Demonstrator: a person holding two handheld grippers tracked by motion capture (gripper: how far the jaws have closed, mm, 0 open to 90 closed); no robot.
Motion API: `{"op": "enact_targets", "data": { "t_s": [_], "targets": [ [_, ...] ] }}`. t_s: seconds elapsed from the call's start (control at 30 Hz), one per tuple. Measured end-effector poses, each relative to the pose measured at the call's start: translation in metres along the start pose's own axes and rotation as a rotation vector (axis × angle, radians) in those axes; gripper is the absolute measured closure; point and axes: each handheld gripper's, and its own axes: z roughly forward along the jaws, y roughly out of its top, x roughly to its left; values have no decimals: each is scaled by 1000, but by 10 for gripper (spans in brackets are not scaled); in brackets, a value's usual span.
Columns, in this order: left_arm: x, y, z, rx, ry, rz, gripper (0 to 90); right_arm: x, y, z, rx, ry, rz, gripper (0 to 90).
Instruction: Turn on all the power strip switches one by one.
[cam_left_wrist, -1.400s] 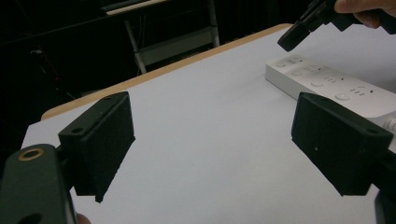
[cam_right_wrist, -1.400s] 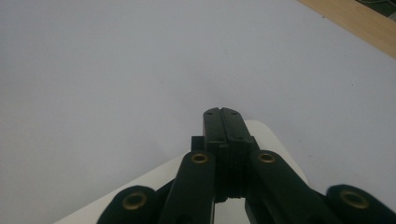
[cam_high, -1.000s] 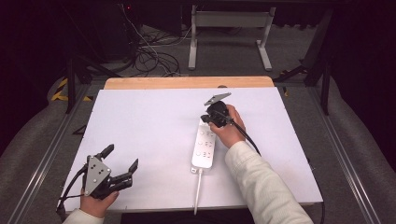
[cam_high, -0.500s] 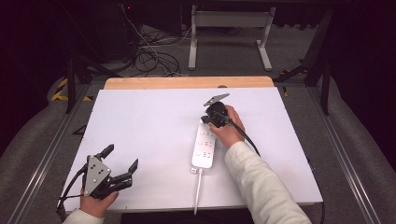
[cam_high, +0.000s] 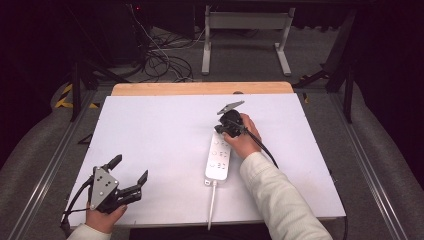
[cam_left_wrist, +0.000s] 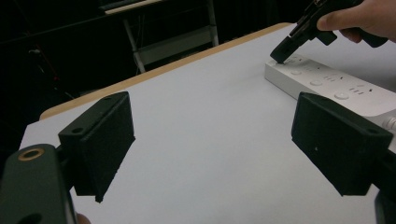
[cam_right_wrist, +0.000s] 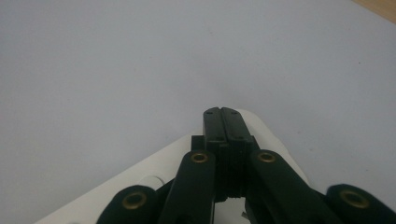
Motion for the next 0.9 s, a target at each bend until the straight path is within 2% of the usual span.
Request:
{"op": "enact_targets", "data": {
  "t_s": [0.53,0.9],
  "targets": [
    [-1,0,0,-1,-2,0,136,-2,-3,2,-5,12,32,900],
    [-1,1,-1,-2,-1,2,135,1,-3,4,5,-11,21,900]
  ]
}}
